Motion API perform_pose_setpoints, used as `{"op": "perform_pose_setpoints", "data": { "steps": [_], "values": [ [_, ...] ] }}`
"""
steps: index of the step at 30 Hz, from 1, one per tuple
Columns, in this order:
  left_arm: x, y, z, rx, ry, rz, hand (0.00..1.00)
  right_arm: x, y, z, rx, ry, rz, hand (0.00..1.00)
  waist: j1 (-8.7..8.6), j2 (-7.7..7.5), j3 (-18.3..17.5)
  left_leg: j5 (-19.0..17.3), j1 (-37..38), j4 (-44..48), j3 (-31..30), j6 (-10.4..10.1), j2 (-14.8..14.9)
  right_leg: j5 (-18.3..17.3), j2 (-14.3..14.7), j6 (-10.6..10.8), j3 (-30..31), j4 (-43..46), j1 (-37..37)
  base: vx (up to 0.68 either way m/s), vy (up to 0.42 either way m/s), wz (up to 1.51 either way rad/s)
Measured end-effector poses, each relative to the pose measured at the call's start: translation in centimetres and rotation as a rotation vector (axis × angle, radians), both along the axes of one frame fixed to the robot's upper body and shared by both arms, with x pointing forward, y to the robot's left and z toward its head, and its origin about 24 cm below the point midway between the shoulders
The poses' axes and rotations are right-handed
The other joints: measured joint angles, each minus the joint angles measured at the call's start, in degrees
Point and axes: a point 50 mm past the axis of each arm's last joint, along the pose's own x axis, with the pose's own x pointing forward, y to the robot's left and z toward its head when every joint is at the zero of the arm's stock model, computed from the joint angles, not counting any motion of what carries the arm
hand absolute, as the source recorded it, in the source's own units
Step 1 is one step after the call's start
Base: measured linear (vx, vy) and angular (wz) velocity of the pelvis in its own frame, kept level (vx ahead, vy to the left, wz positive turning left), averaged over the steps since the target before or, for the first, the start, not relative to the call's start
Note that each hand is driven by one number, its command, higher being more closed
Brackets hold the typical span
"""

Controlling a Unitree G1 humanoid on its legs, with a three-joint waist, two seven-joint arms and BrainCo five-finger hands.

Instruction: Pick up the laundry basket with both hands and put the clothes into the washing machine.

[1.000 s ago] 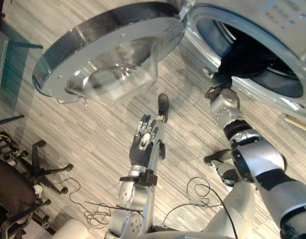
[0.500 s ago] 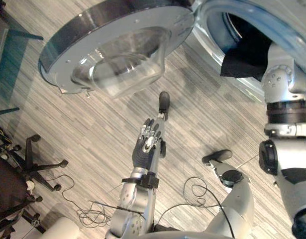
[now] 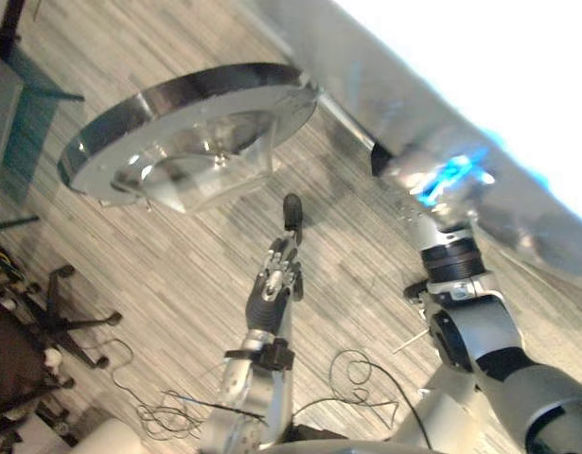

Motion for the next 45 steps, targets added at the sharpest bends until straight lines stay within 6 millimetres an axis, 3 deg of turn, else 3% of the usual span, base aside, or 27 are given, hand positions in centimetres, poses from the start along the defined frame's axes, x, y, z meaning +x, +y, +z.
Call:
{"op": "perform_pose_setpoints", "data": {
  "steps": [3,4,5,6,8,9,11,16,20,24,27,29,30,32,36,38,42,45],
  "values": [
    [0.1,0.3,-0.1,0.006,0.004,0.012,0.0,-1.2,-0.5,-5.3,-0.051,0.093,0.042,0.0,-2.34,-1.85,-0.02,-0.98,1.35,0.0,0.58,-0.96,-0.25,0.61,0.34,0.96,-0.13,-3.03,2.21,0.03,-0.066,-0.05],
    [0.3,0.8,0.0,0.012,0.002,0.031,0.0,-1.9,-0.9,-8.3,-0.05,0.171,0.052,0.0,-3.03,-3.0,-0.07,-2.06,2.47,0.02,1.05,-1.05,-0.17,0.91,0.86,1.42,-0.19,-4.63,3.31,0.02,-0.024,-0.2],
    [0.4,1.1,0.0,0.017,0.0,0.045,0.0,-2.8,-1.0,-11.2,-0.053,0.247,0.078,0.0,-3.26,-3.29,-0.17,-3.78,3.39,0.06,1.4,-1.22,-0.02,1.18,1.7,1.85,-0.16,-5.88,4.34,0.02,-0.019,-0.23],
    [0.4,1.1,0.0,0.024,-0.004,0.045,0.0,-3.4,-1.1,-12.3,-0.051,0.271,0.1,0.0,-3.43,-3.34,-0.16,-4.12,3.58,0.06,1.48,-1.35,0.02,1.32,1.88,2.08,-0.18,-6.4,4.7,0.01,-0.017,-0.18],
    [0.6,1.4,0.1,0.055,-0.018,0.054,0.0,-6.3,-1.7,-16.8,-0.021,0.372,0.171,0.0,-4.58,-4.43,-0.13,-5.47,3.42,0.13,1.95,-1.75,0.58,2.05,3.0,2.48,-0.13,-8.42,4.89,0.0,-0.027,-0.19],
    [0.7,1.4,0.2,0.063,-0.023,0.053,0.0,-7.0,-1.8,-17.9,-0.014,0.403,0.186,0.0,-4.79,-4.67,-0.16,-5.56,3.17,0.18,1.94,-1.74,0.81,2.29,3.5,2.56,-0.14,-9.03,4.89,-0.01,-0.037,-0.25],
    [0.9,1.8,0.3,0.093,-0.034,0.064,0.0,-10.6,-3.0,-22.6,0.009,0.547,0.235,0.0,-6.16,-5.51,-0.31,-6.29,1.98,0.94,1.84,-2.19,1.93,2.79,5.28,2.74,-0.53,-11.09,4.88,-0.02,-0.058,-0.24],
    [1.0,2.1,0.3,0.181,-0.053,0.046,0.0,-16.5,-4.1,-27.7,0.027,0.745,0.399,0.0,-7.94,-7.46,-0.72,-7.78,-0.09,3.36,0.87,-3.3,5.33,3.25,9.14,2.13,-1.22,-12.99,4.71,-0.01,-0.086,-0.29],
    [1.4,1.7,0.8,0.183,-0.081,0.028,0.0,-17.6,-4.1,-28.6,0.049,0.782,0.487,0.0,-7.92,-8.53,-0.95,-7.89,-1.65,3.8,0.43,-3.47,6.39,3.4,10.43,1.91,-1.47,-13.8,3.81,0.0,-0.07,-0.14],
    [1.6,1.8,1.0,0.185,-0.089,0.033,0.0,-16.4,-3.8,-28.6,0.033,0.774,0.499,0.0,-7.65,-9.02,-0.72,-7.92,-4.09,4.16,-0.28,-3.52,6.8,3.86,11.32,1.42,-1.87,-14.92,2.64,-0.02,-0.031,-0.06],
    [1.9,1.8,1.3,0.177,-0.101,0.042,0.0,-11.5,-3.0,-27.1,0.039,0.718,0.423,0.0,-7.48,-9.16,-0.64,-7.92,-5.99,4.57,-0.48,-3.52,6.78,4.61,11.57,1.38,-2.11,-15.83,1.34,-0.04,-0.019,-0.07],
    [2.1,1.8,1.6,0.173,-0.104,0.06,0.0,-7.9,-2.3,-24.7,0.043,0.648,0.349,0.0,-7.19,-9.11,-0.61,-7.94,-7.5,5.35,-0.67,-3.52,6.73,4.79,11.5,1.29,-2.15,-15.75,0.04,-0.04,-0.013,-0.08],
    [2.4,2.0,1.7,0.17,-0.101,0.089,0.0,-5.1,-1.3,-22.3,0.046,0.594,0.292,0.0,-7.48,-8.9,-0.47,-8.18,-8.06,5.57,-1.05,-3.62,6.62,4.82,11.32,1.23,-2.24,-15.45,-0.46,-0.05,-0.013,-0.04],
    [2.4,1.9,2.1,0.147,-0.105,0.108,0.0,-3.1,-0.6,-20.6,0.056,0.583,0.235,0.0,-6.98,-8.7,-0.35,-8.53,-8.85,6.15,-1.21,-3.75,6.25,4.62,10.6,1.18,-1.93,-14.37,-1.57,-0.05,-0.004,0.07],
    [2.7,0.9,3.3,0.013,-0.106,0.161,0.0,0.1,-2.0,-20.0,0.004,0.707,0.033,0.0,-3.13,-5.49,0.11,-9.04,-13.22,8.42,-3.05,-3.72,2.85,0.51,4.62,2.41,-1.6,-5.59,-6.5,-0.05,0.005,0.45],
    [2.7,0.9,3.5,-0.019,-0.096,0.173,0.0,1.3,-1.5,-19.9,-0.066,0.782,-0.011,0.0,-0.96,-3.37,-0.96,-9.02,-15.86,10.11,-4.51,-3.72,1.29,-1.6,1.84,3.07,-1.64,-0.89,-8.82,-0.04,-0.042,0.49],
    [2.5,0.5,3.4,-0.037,-0.081,0.163,0.0,2.2,-0.4,-19.8,-0.196,0.845,-0.026,0.0,0.43,-1.57,-2.6,-9.26,-19.22,13.36,-6.13,-3.33,-1.17,-4.38,-2.16,4.83,-1.16,5.2,-11.29,0.0,-0.049,0.43],
    [2.3,-0.2,3.6,-0.052,-0.089,0.145,0.0,2.5,-1.1,-19.9,-0.253,0.886,-0.08,0.0,0.57,-0.58,-4.4,-9.87,-22.35,16.91,-7.54,-2.76,-3.09,-6.72,-5.15,5.24,-0.07,10.35,-13.5,0.03,-0.046,0.39]
  ]
}}
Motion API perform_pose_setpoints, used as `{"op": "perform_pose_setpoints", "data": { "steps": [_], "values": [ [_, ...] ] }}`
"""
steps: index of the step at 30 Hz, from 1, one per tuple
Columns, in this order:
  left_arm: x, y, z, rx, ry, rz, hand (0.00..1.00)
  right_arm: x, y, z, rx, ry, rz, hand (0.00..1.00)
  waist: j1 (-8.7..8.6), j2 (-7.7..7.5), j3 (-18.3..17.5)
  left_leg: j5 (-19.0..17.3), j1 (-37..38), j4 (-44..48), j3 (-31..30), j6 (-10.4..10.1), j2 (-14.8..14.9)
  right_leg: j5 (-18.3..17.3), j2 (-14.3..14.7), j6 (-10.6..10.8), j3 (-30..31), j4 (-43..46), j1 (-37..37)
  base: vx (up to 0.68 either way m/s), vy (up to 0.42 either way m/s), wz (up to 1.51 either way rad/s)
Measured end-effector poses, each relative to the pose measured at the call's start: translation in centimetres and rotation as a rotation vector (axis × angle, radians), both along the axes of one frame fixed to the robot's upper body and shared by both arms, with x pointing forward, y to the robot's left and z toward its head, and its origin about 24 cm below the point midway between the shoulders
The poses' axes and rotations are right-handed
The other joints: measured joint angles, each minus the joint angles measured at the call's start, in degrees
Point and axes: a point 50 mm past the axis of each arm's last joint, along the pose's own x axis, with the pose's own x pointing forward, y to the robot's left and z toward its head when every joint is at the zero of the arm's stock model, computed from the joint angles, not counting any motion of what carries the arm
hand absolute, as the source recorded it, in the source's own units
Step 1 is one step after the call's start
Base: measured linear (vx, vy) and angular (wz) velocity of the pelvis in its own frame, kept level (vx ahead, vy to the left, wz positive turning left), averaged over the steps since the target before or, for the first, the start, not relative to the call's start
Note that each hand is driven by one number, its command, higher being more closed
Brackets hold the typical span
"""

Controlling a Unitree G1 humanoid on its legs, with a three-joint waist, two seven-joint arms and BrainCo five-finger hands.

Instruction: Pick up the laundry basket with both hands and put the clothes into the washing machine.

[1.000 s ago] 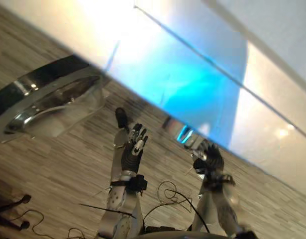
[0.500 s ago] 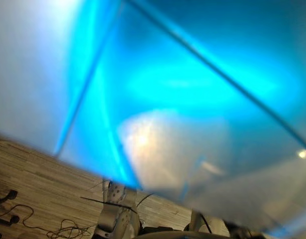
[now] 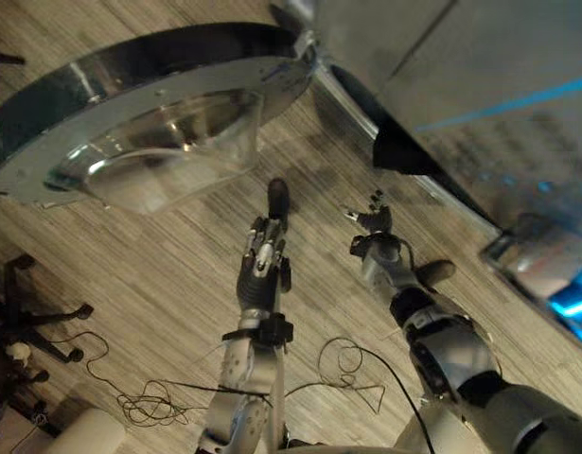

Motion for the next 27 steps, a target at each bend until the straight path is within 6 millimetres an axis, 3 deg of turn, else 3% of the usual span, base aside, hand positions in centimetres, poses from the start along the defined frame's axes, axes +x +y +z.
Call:
{"op": "perform_pose_setpoints", "data": {
  "steps": [5,9,14,15,22,24,27],
  "values": [
    [-0.1,-0.2,0.1,-0.04,-0.001,0.0,0.0,1.0,-3.0,1.6,-0.023,-0.011,-0.1,0.0,0.06,0.44,-3.28,-1.21,-4.52,4.9,-1.93,-0.22,-2.11,-4.67,-3.66,0.37,2.17,8.25,-3.71,0.05,-0.055,0.35],
    [-0.1,-0.3,0.2,-0.052,-0.012,-0.002,0.0,1.8,-5.0,4.0,0.04,-0.08,-0.188,0.0,1.42,0.9,-4.24,-1.44,-5.63,5.98,-2.6,-0.54,-2.25,-6.52,-3.91,1.35,3.22,10.37,-4.78,0.06,-0.063,0.12],
    [-0.2,-0.4,0.3,-0.05,-0.015,-0.01,0.0,1.8,-5.2,4.9,0.177,-0.116,-0.282,0.0,1.67,1.63,-4.65,-1.87,-6.19,7.04,-2.9,-0.68,-2.31,-6.66,-3.85,1.29,3.49,10.5,-4.92,0.04,-0.04,-0.01],
    [-0.2,-0.5,0.3,-0.052,-0.016,-0.015,0.0,1.8,-5.2,5.1,0.237,-0.122,-0.306,1.0,1.87,1.7,-4.63,-2.12,-6.38,7.56,-3.06,-0.63,-2.32,-6.64,-3.83,1.25,3.6,10.62,-4.9,0.04,-0.047,-0.06],
    [-0.3,-0.8,0.3,-0.048,-0.019,-0.033,0.0,2.1,-3.9,7.8,0.76,-0.186,-0.442,1.0,2.24,2.01,-4.61,-2.35,-6.74,8.35,-3.56,-0.45,-2.49,-6.48,-4.1,0.99,3.72,11.04,-4.53,0.03,-0.064,0.01],
    [-0.3,-0.8,0.3,-0.047,-0.021,-0.037,0.0,2.0,-3.3,8.5,0.854,-0.2,-0.459,1.0,1.8,2.72,-4.23,-2.25,-6.37,8.48,-4.14,-0.49,-2.6,-6.09,-4.04,0.35,3.06,10.99,-3.37,0.04,-0.079,0.07],
    [-0.2,-1.0,0.4,-0.041,-0.037,-0.059,0.0,1.5,-1.3,10.0,1.02,-0.247,-0.445,1.0,1.06,3.37,-0.89,-2.02,-3.32,7.94,-4.97,-0.56,-1.83,-4.83,-1.94,-1.48,1.95,8.3,0.74,0.05,-0.093,-0.17]
  ]
}}
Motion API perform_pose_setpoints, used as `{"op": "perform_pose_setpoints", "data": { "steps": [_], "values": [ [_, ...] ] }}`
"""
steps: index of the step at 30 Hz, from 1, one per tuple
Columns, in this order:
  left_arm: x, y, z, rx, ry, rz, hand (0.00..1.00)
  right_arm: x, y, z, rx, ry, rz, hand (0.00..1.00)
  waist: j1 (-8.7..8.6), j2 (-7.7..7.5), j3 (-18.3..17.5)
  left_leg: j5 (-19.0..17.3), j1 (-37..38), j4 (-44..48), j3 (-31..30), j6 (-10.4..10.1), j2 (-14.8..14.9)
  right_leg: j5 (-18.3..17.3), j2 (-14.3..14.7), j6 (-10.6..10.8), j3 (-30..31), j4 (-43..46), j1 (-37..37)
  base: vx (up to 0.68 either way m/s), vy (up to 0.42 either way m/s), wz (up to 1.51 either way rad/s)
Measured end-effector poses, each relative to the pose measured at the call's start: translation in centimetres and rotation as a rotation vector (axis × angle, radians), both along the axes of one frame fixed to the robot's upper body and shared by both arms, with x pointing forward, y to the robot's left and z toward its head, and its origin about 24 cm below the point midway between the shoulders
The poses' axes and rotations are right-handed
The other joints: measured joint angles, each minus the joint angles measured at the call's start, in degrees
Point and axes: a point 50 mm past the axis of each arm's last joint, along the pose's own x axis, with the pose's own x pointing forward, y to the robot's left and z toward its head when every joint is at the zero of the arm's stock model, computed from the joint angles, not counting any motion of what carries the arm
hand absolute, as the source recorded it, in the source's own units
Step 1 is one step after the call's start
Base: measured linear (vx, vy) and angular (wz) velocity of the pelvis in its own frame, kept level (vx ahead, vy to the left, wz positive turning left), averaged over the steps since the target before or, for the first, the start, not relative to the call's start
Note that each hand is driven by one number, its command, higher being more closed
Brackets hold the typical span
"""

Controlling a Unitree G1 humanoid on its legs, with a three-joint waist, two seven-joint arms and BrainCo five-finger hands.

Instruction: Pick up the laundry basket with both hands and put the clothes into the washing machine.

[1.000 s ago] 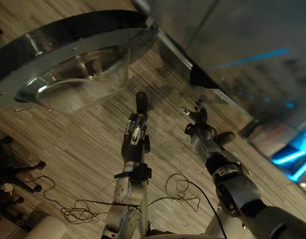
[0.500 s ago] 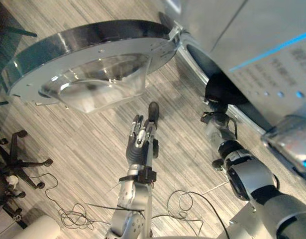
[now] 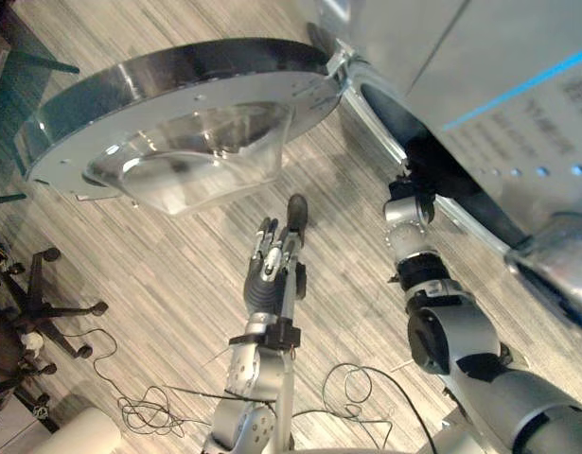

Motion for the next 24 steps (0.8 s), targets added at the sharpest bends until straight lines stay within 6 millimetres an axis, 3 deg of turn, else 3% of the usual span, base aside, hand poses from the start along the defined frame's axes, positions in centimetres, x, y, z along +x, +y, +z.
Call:
{"op": "perform_pose_setpoints", "data": {
  "steps": [2,5,8,10,11,12,13,14,15,18,24],
  "values": [
    [-0.1,-0.6,0.1,0.01,-0.019,-0.047,0.0,-1.4,1.2,2.0,0.099,-0.151,-0.02,1.0,-0.65,-0.45,2.61,1.27,3.29,-3.71,0.45,-0.06,0.65,1.51,1.38,0.31,-0.87,-3.47,2.83,0.06,-0.114,-0.06],
    [-0.5,-1.4,0.2,0.019,-0.027,-0.103,0.0,-2.6,0.4,3.2,0.154,-0.247,-0.06,1.0,0.05,-1.0,5.5,3.91,6.73,-8.17,0.29,0.27,0.67,3.34,2.33,0.0,-3.7,-7.15,7.29,0.07,-0.093,0.15],
    [-0.8,-1.6,-0.2,0.029,-0.011,-0.147,0.0,-3.5,0.3,3.4,0.201,-0.291,-0.071,1.0,-0.26,-1.66,8.72,5.07,10.12,-10.78,-0.01,0.74,0.31,4.19,2.49,0.0,-6.39,-9.46,12.04,0.09,-0.084,0.19],
    [-1.0,-1.7,-0.4,0.031,-0.005,-0.177,0.0,-4.2,-0.4,3.2,0.18,-0.339,-0.134,1.0,-0.63,-1.67,8.71,6.58,12.95,-13.67,0.14,1.04,-0.76,4.25,1.8,0.06,-7.15,-9.89,14.26,0.09,-0.095,0.38],
    [-1.2,-1.8,-0.5,0.03,0.0,-0.182,0.0,-5.1,-1.2,4.3,0.171,-0.432,-0.185,1.0,-0.84,-1.67,8.71,6.97,13.94,-14.48,0.15,1.02,-1.0,4.26,1.56,0.07,-7.44,-10.0,15.15,0.08,-0.114,0.38],
    [-1.7,-1.7,-1.1,0.029,0.031,-0.18,0.0,-8.4,-3.3,8.5,0.14,-0.747,-0.315,1.0,-2.01,-2.43,8.32,7.73,16.54,-16.29,0.58,1.08,-1.31,4.32,1.3,0.17,-7.66,-10.34,16.68,0.04,-0.084,0.14],
    [-2.0,-1.6,-1.5,0.032,0.05,-0.178,0.0,-9.3,-3.9,9.7,0.111,-0.836,-0.352,1.0,-2.4,-3.49,7.52,7.88,17.24,-16.95,0.93,1.02,-1.3,4.32,1.25,0.17,-7.17,-10.42,16.52,0.03,-0.082,0.01],
    [-2.6,-1.8,-2.2,0.047,0.082,-0.203,0.0,-7.9,-5.2,8.2,-0.048,-0.766,-0.365,0.0,-2.29,-5.22,5.96,8.24,18.23,-18.29,1.6,0.76,-1.28,4.28,1.37,0.18,-6.55,-10.68,16.38,0.01,-0.057,-0.1],
    [-3.1,-2.0,-2.6,0.064,0.091,-0.24,0.0,-8.4,-5.7,6.9,-0.05,-0.746,-0.383,0.0,-1.43,-5.81,5.66,8.66,18.81,-19.51,1.81,0.73,-1.21,4.2,1.67,0.16,-6.37,-10.98,16.49,0.02,-0.048,-0.08],
    [-3.3,-2.1,-3.3,0.076,0.12,-0.25,0.0,-8.5,-4.5,6.5,0.046,-0.744,-0.368,0.0,-2.78,-5.9,5.61,8.76,18.8,-20.05,2.19,0.73,-0.98,4.34,1.86,0.2,-6.36,-11.43,16.07,0.02,-0.051,-0.03],
    [-3.2,-2.2,-3.1,0.066,0.116,-0.244,0.0,-8.5,-2.6,5.2,-0.003,-0.735,-0.267,0.0,-3.51,-6.01,5.49,8.76,18.84,-19.11,3.48,0.77,0.16,5.76,3.31,0.18,-5.8,-13.71,16.11,0.04,-0.039,-0.13]
  ]
}}
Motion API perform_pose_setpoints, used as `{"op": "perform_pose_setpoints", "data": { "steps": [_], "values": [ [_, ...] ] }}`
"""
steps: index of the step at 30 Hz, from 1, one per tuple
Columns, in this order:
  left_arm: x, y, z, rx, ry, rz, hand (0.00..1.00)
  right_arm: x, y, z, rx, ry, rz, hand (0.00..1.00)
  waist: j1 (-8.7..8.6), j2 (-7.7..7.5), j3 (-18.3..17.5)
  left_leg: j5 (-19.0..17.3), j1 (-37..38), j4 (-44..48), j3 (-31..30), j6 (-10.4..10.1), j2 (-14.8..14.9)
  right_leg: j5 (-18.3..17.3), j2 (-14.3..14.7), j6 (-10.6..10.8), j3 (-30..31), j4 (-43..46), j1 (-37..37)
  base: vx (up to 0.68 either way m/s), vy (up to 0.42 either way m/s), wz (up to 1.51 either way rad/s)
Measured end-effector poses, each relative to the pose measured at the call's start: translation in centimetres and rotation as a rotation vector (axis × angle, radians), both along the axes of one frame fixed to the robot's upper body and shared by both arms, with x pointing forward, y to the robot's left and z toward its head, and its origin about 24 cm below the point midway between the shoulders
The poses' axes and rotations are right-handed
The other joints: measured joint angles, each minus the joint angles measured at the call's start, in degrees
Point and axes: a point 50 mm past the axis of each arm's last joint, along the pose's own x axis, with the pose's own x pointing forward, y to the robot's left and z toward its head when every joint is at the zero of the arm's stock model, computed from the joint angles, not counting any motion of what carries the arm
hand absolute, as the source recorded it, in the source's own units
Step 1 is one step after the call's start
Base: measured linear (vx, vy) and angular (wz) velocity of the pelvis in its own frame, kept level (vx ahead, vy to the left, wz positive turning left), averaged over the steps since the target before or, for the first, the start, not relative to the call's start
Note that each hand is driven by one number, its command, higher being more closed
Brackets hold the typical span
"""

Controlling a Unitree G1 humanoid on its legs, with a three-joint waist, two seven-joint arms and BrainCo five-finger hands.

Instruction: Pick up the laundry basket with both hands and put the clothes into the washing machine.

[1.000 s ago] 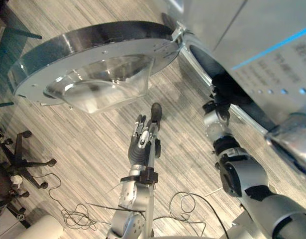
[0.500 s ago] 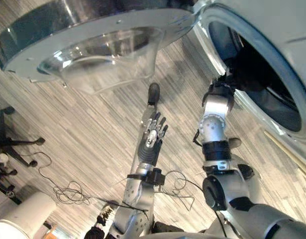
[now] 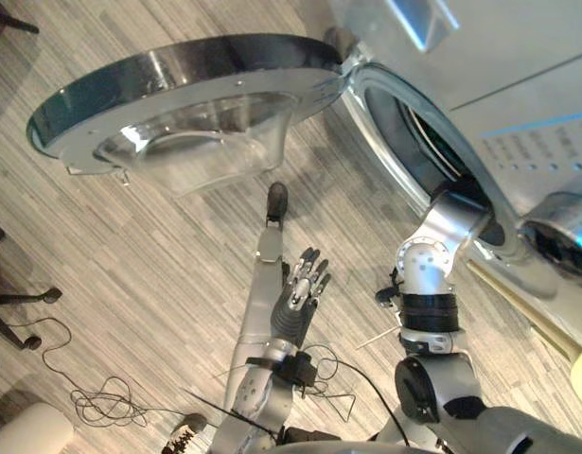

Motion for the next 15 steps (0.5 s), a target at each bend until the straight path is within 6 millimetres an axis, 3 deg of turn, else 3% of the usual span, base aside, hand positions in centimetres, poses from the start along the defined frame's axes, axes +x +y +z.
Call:
{"op": "perform_pose_setpoints", "data": {
  "steps": [1,4,7,8,9,12,15],
  "values": [
    [0.0,0.0,0.0,-0.002,0.0,0.003,0.0,0.2,0.7,-0.6,-0.035,0.026,0.028,0.0,-0.43,-0.19,-0.11,-0.04,0.0,0.41,0.22,0.02,0.38,0.06,0.32,-0.1,0.11,-0.14,0.12,0.04,-0.055,-0.2],
    [0.2,0.1,0.0,-0.006,0.003,0.015,0.0,0.4,2.8,-5.0,-0.182,0.191,0.126,0.0,-1.97,-0.86,-1.76,-1.46,0.28,1.93,0.71,0.18,1.83,0.19,2.02,-0.32,0.86,-0.63,0.35,0.04,-0.062,-0.28],
    [0.5,0.1,0.2,-0.015,-0.003,0.029,0.0,-1.1,4.5,-12.5,-0.403,0.469,0.251,0.0,-2.8,-2.12,-4.05,-4.1,1.45,4.65,2.54,0.17,3.94,0.24,3.76,-0.39,2.95,-1.41,0.69,0.03,-0.053,-0.43],
    [0.5,0.1,0.1,-0.014,0.0,0.03,0.0,-1.6,4.6,-13.9,-0.449,0.522,0.271,0.0,-2.9,-2.14,-4.87,-4.57,1.46,4.73,2.66,0.17,4.36,0.25,4.25,-0.38,3.0,-1.8,0.72,0.04,-0.072,-0.4],
    [0.6,0.3,-0.1,-0.01,0.005,0.038,0.0,-2.7,4.8,-16.6,-0.517,0.623,0.314,0.0,-3.12,-2.44,-6.35,-4.72,1.62,4.68,2.74,0.02,5.0,0.31,5.09,-0.35,2.98,-2.59,0.99,0.06,-0.083,-0.21],
    [1.1,1.5,-0.9,0.027,0.026,0.087,0.0,-5.8,4.2,-22.5,-0.705,0.845,0.435,0.0,-4.24,-2.72,-6.74,-5.64,6.62,4.28,2.11,-0.71,5.6,0.44,6.32,-0.54,2.08,-3.94,6.77,0.09,-0.082,0.0],
    [1.3,2.9,-1.7,0.093,0.034,0.106,0.0,-8.3,3.1,-25.9,-0.844,0.993,0.506,0.0,-4.33,-2.97,-8.59,-6.73,11.22,4.58,2.23,-1.09,5.6,0.47,6.72,-0.35,1.85,-5.31,11.86,0.14,-0.062,0.07]
  ]
}}
